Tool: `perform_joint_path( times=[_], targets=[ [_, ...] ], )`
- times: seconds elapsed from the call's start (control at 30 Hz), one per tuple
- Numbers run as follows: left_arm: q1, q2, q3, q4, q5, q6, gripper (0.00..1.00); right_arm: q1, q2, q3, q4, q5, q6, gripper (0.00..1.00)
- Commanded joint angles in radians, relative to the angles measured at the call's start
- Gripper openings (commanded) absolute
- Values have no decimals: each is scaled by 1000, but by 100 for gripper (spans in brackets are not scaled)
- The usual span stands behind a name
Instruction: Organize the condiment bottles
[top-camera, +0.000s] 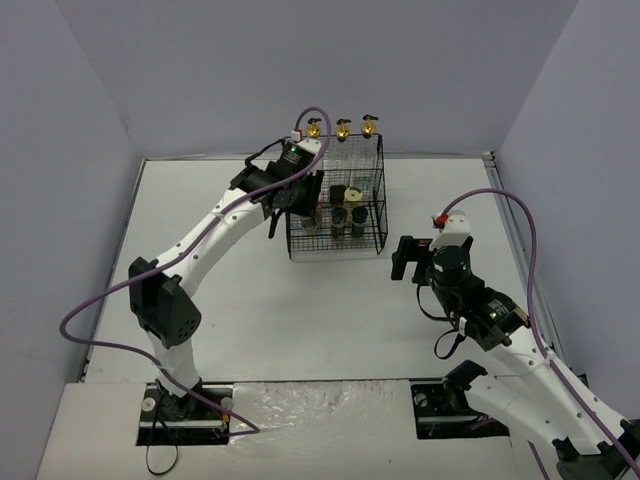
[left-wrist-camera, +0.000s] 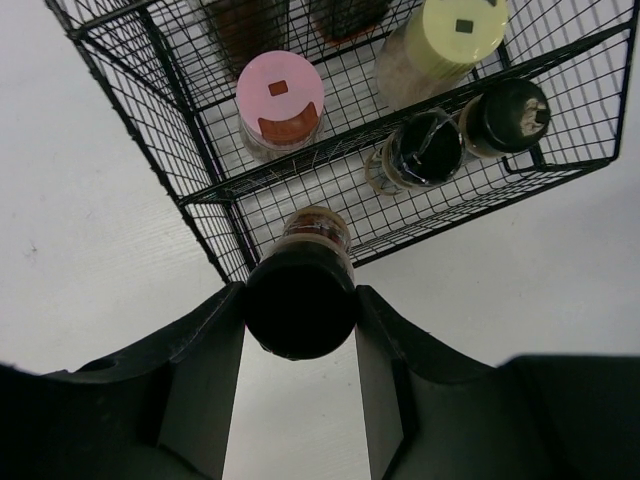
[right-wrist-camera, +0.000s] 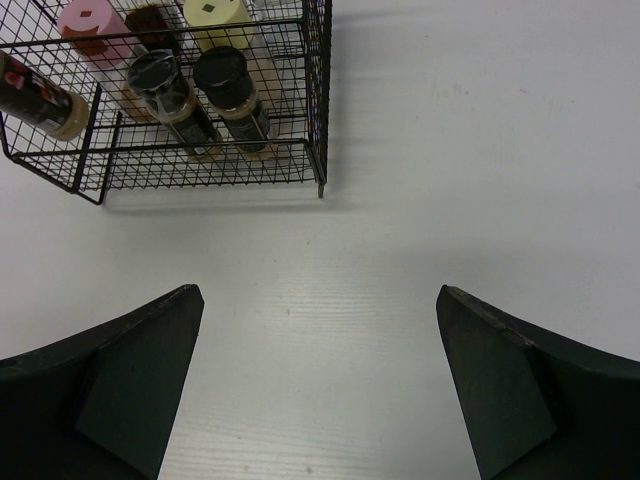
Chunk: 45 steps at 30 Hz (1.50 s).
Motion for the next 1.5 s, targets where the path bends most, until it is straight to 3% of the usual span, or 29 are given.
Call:
perform_joint_path(
  times=[0.0,0.3,0.87,1.07,1.47],
  targets=[
    [-1,18,67,15,-11,-21,19,-5,-16,3,49,38,4,100],
    [-3,87,31,74,-27,-37,20,-4,-6,7,48,40,6,100],
    [-1,125,-13,81,-43,-69,46,-4,-17,3,48,44,12,100],
    [-1,77,-26,78,-36,-79,66,-4,-38,11,48,48,10,100],
    [-3,-182,-103,101,-45,-70,86,-5,-76,65,44,77,-35,100]
  ],
)
